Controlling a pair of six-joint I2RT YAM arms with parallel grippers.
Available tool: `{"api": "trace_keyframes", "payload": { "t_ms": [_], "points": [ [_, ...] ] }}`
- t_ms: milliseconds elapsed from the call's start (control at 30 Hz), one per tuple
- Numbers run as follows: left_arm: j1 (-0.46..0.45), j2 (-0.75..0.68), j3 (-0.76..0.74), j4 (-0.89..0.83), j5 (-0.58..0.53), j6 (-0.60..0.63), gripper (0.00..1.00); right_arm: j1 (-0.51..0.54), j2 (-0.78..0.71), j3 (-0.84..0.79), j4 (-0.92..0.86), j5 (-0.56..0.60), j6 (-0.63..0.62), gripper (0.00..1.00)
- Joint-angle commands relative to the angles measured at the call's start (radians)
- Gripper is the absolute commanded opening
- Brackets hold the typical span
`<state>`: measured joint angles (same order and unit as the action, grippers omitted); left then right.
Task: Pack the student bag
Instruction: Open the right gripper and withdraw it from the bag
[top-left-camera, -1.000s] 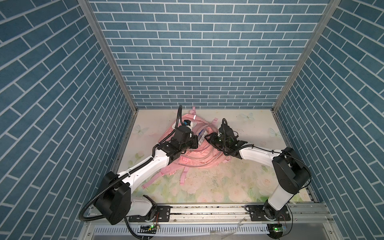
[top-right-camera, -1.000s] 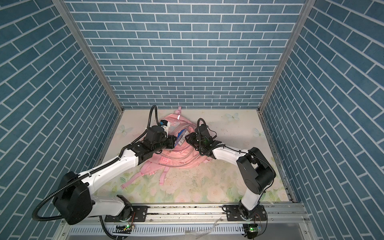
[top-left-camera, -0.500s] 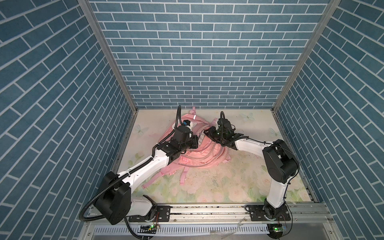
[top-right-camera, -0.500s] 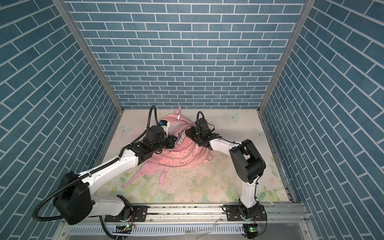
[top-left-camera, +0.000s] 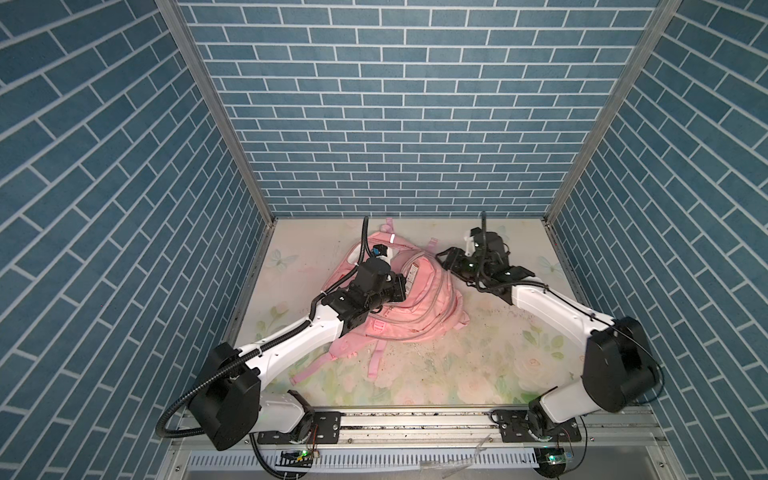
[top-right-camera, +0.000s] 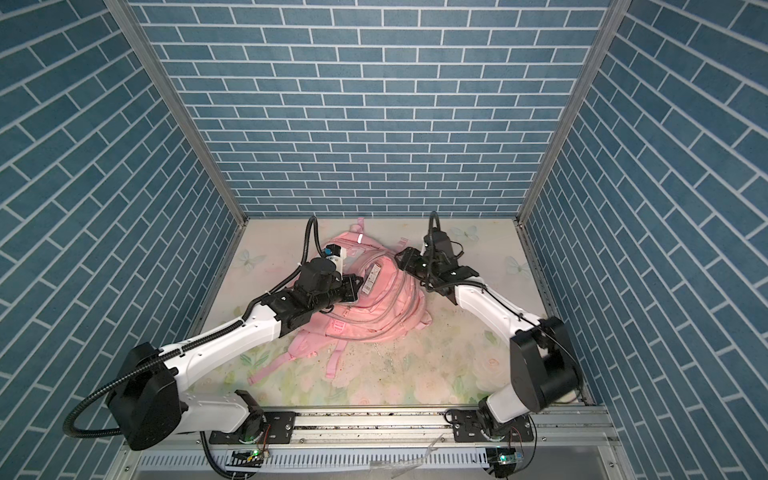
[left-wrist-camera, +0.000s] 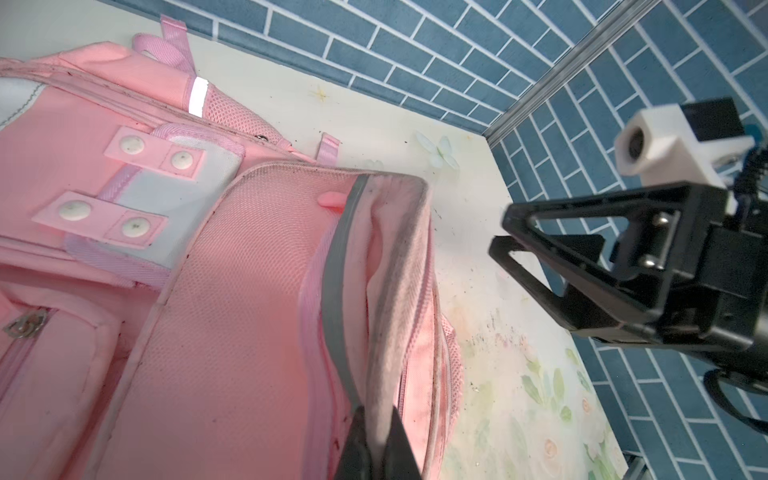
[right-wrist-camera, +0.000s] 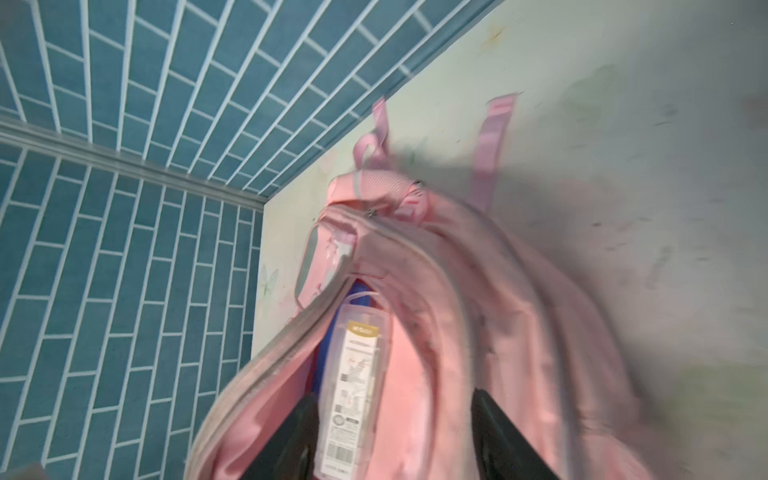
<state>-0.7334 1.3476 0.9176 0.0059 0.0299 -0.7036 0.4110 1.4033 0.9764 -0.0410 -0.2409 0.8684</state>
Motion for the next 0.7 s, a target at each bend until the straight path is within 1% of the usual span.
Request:
{"api": "trace_keyframes", "payload": {
  "t_ms": [0,67,133,233,333,367,400,467,533,667],
  "points": [
    [-0.038,0.007,0.03,0.228,-0.036,-0.076,0.0,-0.096,-0.082,-0.085,-0.07,-0.032,-0.074,0.61],
    [-0.055,0.042,0.041,0.267,-0.054,-0.099,0.0,-0.136,-0.107,-0.081,-0.135,-0.058,-0.124,0.61],
    [-0.067,0.081,0.062,0.296,-0.062,-0.113,0.0,-0.15,-0.116,-0.074,-0.187,-0.063,-0.161,0.62],
    [-0.084,0.141,0.11,0.305,-0.056,-0.107,0.0,-0.156,-0.122,-0.101,-0.195,-0.093,-0.172,0.63],
    [-0.091,0.163,0.142,0.274,-0.051,-0.066,0.0,-0.159,-0.113,-0.126,-0.189,-0.136,-0.176,0.63],
    [-0.092,0.16,0.145,0.263,-0.049,-0.043,0.01,-0.16,-0.11,-0.128,-0.194,-0.143,-0.18,0.63],
    [-0.091,0.153,0.15,0.24,-0.043,-0.012,0.07,-0.16,-0.107,-0.128,-0.203,-0.145,-0.182,0.63],
    [-0.09,0.13,0.157,0.188,-0.029,0.088,0.2,-0.159,-0.112,-0.134,-0.207,-0.144,-0.183,0.63],
    [-0.089,0.097,0.165,0.112,-0.03,0.241,0.32,-0.159,-0.127,-0.137,-0.207,-0.131,-0.185,0.63],
    [-0.072,0.028,0.162,-0.049,-0.059,0.552,0.48,-0.153,-0.151,-0.108,-0.213,-0.124,-0.204,0.6]
  ]
}}
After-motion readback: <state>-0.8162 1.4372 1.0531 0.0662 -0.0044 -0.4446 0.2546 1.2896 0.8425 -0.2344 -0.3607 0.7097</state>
